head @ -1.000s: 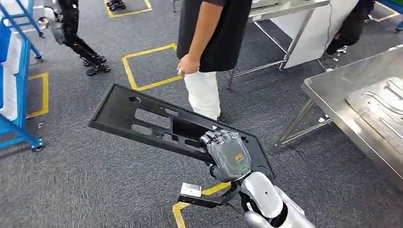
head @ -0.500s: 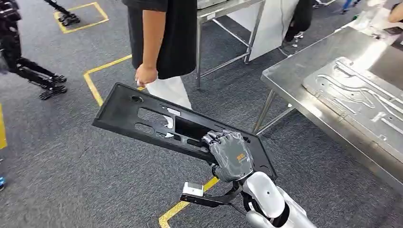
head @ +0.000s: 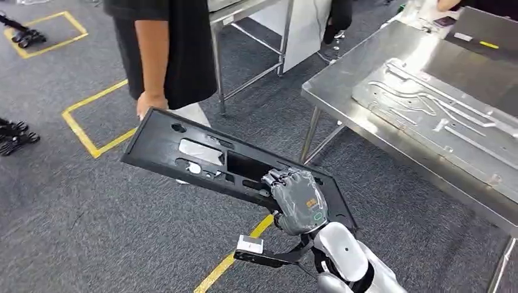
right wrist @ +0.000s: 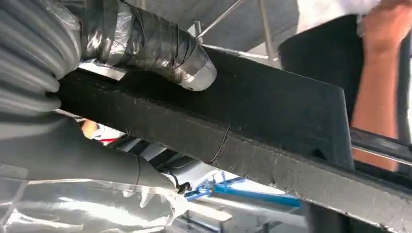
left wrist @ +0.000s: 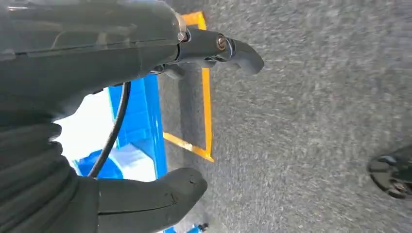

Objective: Take the parts from the cabinet and place them on the table.

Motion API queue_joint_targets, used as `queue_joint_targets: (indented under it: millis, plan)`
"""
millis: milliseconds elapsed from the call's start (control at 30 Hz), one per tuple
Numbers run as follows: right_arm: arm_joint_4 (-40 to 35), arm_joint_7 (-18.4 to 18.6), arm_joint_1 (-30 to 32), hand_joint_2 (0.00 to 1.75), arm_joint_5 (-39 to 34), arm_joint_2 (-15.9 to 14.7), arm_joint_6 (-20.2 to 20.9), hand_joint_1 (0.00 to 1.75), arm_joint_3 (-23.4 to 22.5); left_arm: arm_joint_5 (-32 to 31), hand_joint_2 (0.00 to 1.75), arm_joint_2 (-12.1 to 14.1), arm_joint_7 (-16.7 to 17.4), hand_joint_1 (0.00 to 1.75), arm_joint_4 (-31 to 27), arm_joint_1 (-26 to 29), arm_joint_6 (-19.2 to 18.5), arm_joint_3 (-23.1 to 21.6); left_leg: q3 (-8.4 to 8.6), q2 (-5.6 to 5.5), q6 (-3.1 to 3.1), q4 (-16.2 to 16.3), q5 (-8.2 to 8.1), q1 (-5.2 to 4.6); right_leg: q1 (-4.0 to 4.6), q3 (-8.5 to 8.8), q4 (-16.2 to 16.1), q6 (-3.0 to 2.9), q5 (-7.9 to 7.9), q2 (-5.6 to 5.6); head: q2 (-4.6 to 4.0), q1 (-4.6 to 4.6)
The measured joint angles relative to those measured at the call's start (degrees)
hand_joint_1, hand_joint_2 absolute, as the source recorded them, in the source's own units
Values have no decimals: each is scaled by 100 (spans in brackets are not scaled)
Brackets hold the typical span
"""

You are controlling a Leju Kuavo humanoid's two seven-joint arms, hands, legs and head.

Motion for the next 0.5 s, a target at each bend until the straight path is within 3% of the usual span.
queue_joint_targets:
  millis: [33, 133, 167, 200, 233, 300, 333, 367, 400, 433, 467, 500]
  plan:
    - [-2, -20, -13, 175, -2, 0, 4, 175, -2, 18, 175, 0, 0, 0, 0, -1, 0, 0, 8, 41, -46, 6, -29, -22, 6, -7, -40, -72, 26, 90, 0, -4]
    - [-2, -65, -46, 175, -37, -13, 24, 175, -20, 44, 175, -2, -4, 0, -2, -48, 2, -2, 161, 260, -139, -97, -76, -25, 44, 11, -68, -174, -14, 310, 0, 0]
    - [-13, -70, -46, 175, -39, -13, 37, 175, -22, 48, 175, -2, -7, 0, -4, -55, 4, -2, 187, 162, -176, -73, -142, 17, -54, 108, -148, -233, 11, 380, 0, -9]
    - [-18, -70, -82, 175, -39, -13, 44, 175, -24, 55, 175, -2, -13, 0, -4, -53, 4, 0, 137, -140, -167, 113, -249, 15, -38, 149, -187, -262, 3, 432, 0, -4]
    - [-15, -70, -127, 175, -44, -2, 59, 175, -24, 63, 175, -2, -15, 0, -4, -38, 4, 0, -65, -358, -155, 517, -459, 15, -34, 164, -185, -314, -2, 479, 0, -11]
    - [-15, -94, -143, 175, -44, 9, 85, 175, -24, 72, 175, -4, -20, 0, -4, -33, 9, 0, -601, -512, -158, 1448, -825, 4, -9, 180, -178, -351, -28, 629, 0, -11]
    - [-13, -96, -138, 175, -44, 9, 107, 175, -24, 79, 175, -4, -20, 0, -4, -30, 11, 0, -825, -518, -158, 1762, -856, 3, 10, 193, -172, -364, -38, 715, 0, -9]
    - [-9, -100, -137, 175, -44, 9, 111, 175, -24, 79, 175, -4, -20, 0, -4, -22, 13, 0, -912, -521, -142, 1759, -693, 2, 23, 210, -164, -368, -54, 819, 0, -9]
    - [-7, -100, -139, 175, -44, 9, 109, 175, -24, 81, 175, -4, -20, 0, -4, -2, 13, -2, -856, -530, -124, 1490, -422, 2, 27, 234, -150, -362, -70, 917, 0, -11]
    - [-7, -100, -145, 175, -44, 9, 109, 175, -24, 83, 175, -4, -15, 0, -2, 13, 15, -2, -708, -569, -102, 1017, -70, 2, 27, 254, -130, -346, -94, 1012, 0, -9]
    - [-7, -100, -149, 175, -44, 11, 109, 175, -24, 83, 175, -2, -17, 0, -2, 15, 17, -2, -540, -694, -81, 513, 244, 3, 25, 267, -101, -325, -121, 1085, 0, -11]
    - [-7, -100, -149, 175, -44, 11, 109, 175, -24, 85, 175, 4, -17, 0, 2, 38, 20, -2, -455, -1042, -54, 222, 322, 10, -4, 241, -66, -304, -146, 1135, 0, -7]
